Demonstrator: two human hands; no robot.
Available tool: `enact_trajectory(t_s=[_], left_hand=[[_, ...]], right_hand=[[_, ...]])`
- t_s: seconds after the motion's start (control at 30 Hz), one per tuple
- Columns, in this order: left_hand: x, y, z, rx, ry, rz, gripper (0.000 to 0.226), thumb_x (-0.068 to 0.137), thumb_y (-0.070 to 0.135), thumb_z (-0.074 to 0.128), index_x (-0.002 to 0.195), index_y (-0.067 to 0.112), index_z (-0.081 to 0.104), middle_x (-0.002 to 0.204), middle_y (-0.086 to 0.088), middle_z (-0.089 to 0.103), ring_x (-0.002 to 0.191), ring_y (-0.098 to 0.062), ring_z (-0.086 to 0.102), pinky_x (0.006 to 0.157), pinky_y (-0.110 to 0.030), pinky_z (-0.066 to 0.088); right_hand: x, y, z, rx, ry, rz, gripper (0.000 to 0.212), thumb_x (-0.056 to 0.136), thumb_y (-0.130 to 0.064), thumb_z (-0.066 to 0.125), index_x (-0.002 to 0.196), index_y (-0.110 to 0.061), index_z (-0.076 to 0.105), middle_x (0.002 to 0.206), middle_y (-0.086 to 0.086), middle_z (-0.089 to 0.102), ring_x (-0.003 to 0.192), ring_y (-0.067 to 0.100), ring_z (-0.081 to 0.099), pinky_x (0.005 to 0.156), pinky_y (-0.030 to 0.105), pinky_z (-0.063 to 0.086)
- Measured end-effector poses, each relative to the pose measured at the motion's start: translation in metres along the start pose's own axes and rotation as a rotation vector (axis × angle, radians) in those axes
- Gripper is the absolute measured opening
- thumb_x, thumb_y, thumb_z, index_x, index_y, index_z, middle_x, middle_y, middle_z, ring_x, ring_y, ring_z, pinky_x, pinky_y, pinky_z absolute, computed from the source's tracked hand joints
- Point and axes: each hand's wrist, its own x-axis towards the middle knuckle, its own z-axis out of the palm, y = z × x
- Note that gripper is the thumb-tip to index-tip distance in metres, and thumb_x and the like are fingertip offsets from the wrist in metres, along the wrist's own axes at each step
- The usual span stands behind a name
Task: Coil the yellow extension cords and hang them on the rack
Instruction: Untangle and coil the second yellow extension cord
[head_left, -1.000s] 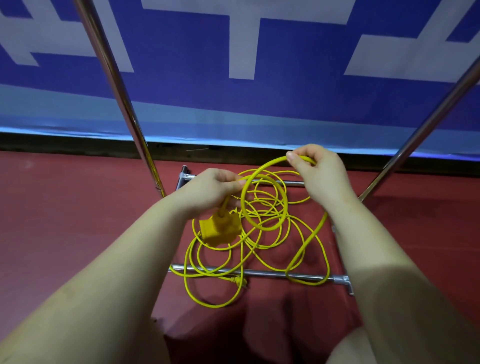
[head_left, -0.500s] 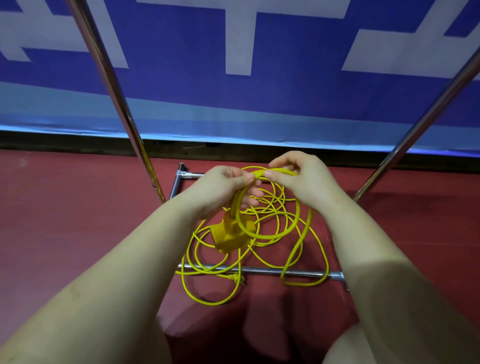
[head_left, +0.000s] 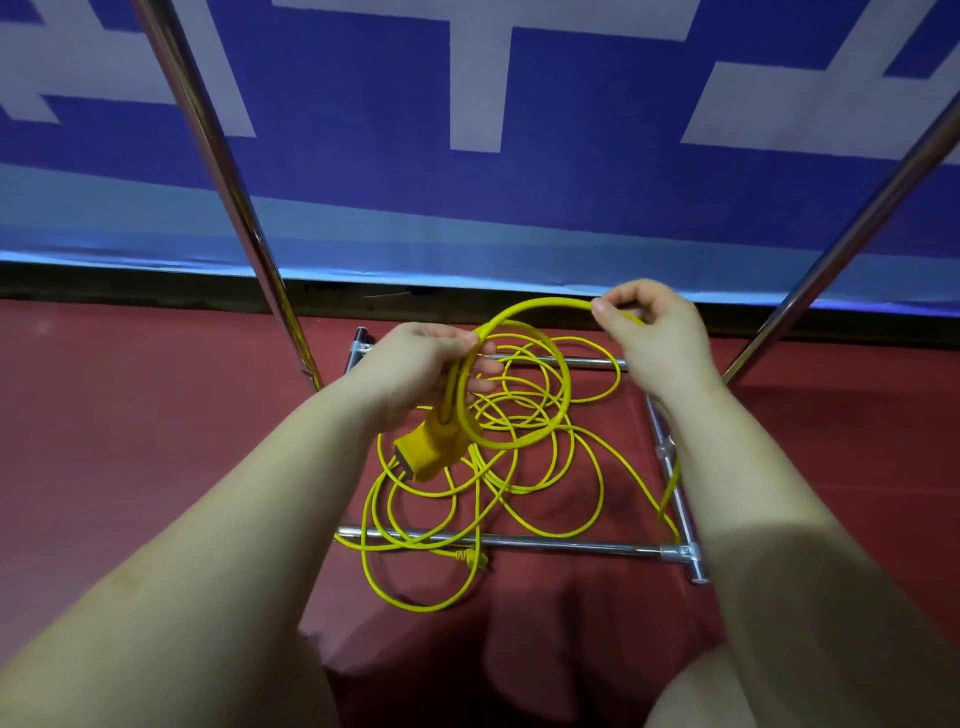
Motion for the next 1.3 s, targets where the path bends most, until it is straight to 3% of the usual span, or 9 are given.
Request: enact_trajectory(t_s=[0.1,0.23,0.4,0.53,0.67,0.8,0.97,1.1,1.3], left_hand=[[-0.004,0.002,0.002,-0.044,-0.100,-0.067,0.028,0.099,0.013,0.040,0.089,0.008,0.066,0.079,-0.004,0.074,0.070,-0.016,0.070,0.079,-0.035,0.054],[-0.006,0.003,0.013,-0.071,-0.152,-0.129,0.028,0.098,0.014,0.040,0.088,0.008,0.066,0.077,-0.004,0.074,0.068,-0.015,0.070,0.065,-0.026,0.056],[-0.005,0.000,0.019,-0.018,-0.176,-0.109,0.026,0.099,0.016,0.043,0.088,0.011,0.066,0.075,-0.003,0.073,0.067,-0.013,0.070,0.064,-0.023,0.056],[-0.001,0.001,0.016,0.036,-0.094,-0.003,0.026,0.100,0.012,0.042,0.083,0.008,0.062,0.061,0.000,0.069,0.054,-0.008,0.065,0.058,-0.021,0.052],[0.004,0.005,0.004,-0.057,0.120,0.063,0.027,0.101,0.012,0.042,0.081,0.008,0.060,0.057,0.002,0.066,0.048,-0.005,0.062,0.052,-0.018,0.051],[0.007,0.005,-0.005,-0.092,0.257,0.068,0.027,0.101,0.014,0.041,0.082,0.009,0.061,0.057,0.004,0.066,0.049,-0.005,0.063,0.052,-0.018,0.052],[0.001,0.006,0.000,0.014,0.096,-0.004,0.024,0.098,0.012,0.042,0.088,0.008,0.064,0.065,-0.001,0.071,0.058,-0.011,0.068,0.059,-0.023,0.054],[-0.004,0.007,0.001,-0.002,-0.031,-0.056,0.027,0.098,0.015,0.042,0.087,0.009,0.066,0.072,-0.002,0.073,0.062,-0.012,0.069,0.067,-0.027,0.055],[-0.006,0.005,0.011,-0.009,-0.152,-0.046,0.026,0.099,0.014,0.041,0.090,0.010,0.065,0.070,-0.001,0.073,0.062,-0.011,0.068,0.062,-0.023,0.055]], right_hand=[[0.000,-0.003,-0.003,-0.099,-0.125,-0.047,0.021,0.084,-0.018,0.068,0.069,-0.028,0.057,0.069,-0.007,0.057,0.063,0.004,0.049,0.063,0.013,0.039],[-0.007,-0.008,0.007,-0.144,-0.325,-0.114,0.018,0.080,-0.018,0.072,0.071,-0.030,0.062,0.075,-0.001,0.064,0.069,0.009,0.056,0.070,0.028,0.044],[-0.014,-0.012,0.017,-0.227,-0.320,-0.199,0.015,0.074,-0.022,0.078,0.076,-0.030,0.065,0.090,0.001,0.064,0.082,0.013,0.058,0.075,0.028,0.046],[-0.014,-0.007,0.013,-0.259,-0.291,-0.181,0.019,0.074,-0.027,0.077,0.083,-0.027,0.060,0.075,-0.011,0.055,0.065,0.002,0.049,0.062,0.015,0.039],[-0.007,0.004,0.004,-0.564,-0.439,-0.073,0.024,0.088,-0.039,0.060,0.074,-0.021,0.052,0.063,-0.006,0.047,0.058,0.010,0.043,0.055,0.026,0.033],[-0.004,0.003,-0.001,-0.222,-0.308,0.006,0.013,0.089,-0.025,0.062,0.081,-0.020,0.053,0.059,-0.002,0.048,0.053,0.007,0.044,0.053,0.022,0.035],[-0.001,-0.004,-0.004,0.007,0.014,-0.039,0.009,0.085,-0.024,0.067,0.082,-0.016,0.063,0.066,-0.003,0.050,0.060,0.006,0.042,0.054,0.011,0.034],[-0.002,-0.004,-0.004,-0.103,-0.111,-0.044,0.012,0.084,-0.022,0.068,0.075,-0.024,0.061,0.072,-0.005,0.058,0.067,0.006,0.050,0.065,0.019,0.039],[-0.008,-0.008,0.006,-0.169,-0.218,-0.086,0.006,0.082,-0.026,0.071,0.082,-0.021,0.066,0.069,-0.009,0.061,0.058,-0.003,0.052,0.060,0.017,0.039]])
